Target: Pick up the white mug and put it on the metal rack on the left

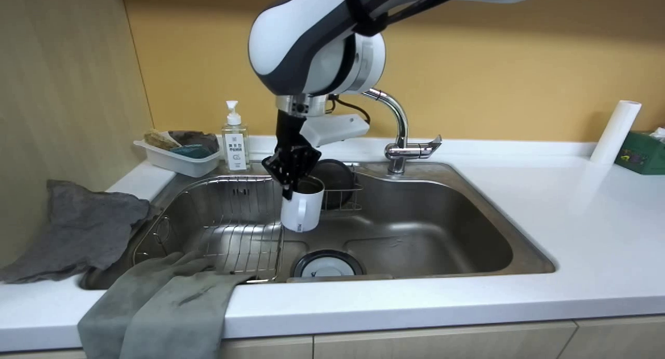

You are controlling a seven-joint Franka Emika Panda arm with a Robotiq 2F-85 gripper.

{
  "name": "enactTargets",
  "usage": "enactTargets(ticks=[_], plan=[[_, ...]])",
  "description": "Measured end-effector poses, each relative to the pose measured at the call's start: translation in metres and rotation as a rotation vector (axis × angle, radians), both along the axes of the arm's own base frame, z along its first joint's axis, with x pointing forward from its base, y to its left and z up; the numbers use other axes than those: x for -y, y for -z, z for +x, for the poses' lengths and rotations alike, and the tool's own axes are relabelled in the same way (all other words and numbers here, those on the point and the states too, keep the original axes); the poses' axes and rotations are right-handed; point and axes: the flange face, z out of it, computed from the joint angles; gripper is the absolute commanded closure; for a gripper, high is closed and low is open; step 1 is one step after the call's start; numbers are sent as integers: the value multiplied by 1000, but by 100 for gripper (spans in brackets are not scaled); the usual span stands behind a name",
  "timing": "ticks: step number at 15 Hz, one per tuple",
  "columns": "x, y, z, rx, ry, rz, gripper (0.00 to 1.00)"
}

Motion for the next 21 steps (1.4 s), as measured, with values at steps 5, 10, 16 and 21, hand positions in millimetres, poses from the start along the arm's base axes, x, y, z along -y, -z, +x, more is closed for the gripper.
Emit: enactTargets(ticks=[5, 10, 16, 21], plan=[[-31, -3, 12, 59, -128, 15, 99], [-61, -17, 15, 131, -242, 10, 99], [-100, 6, 0, 89, -387, 12, 99], [-113, 51, -8, 14, -459, -7, 99]])
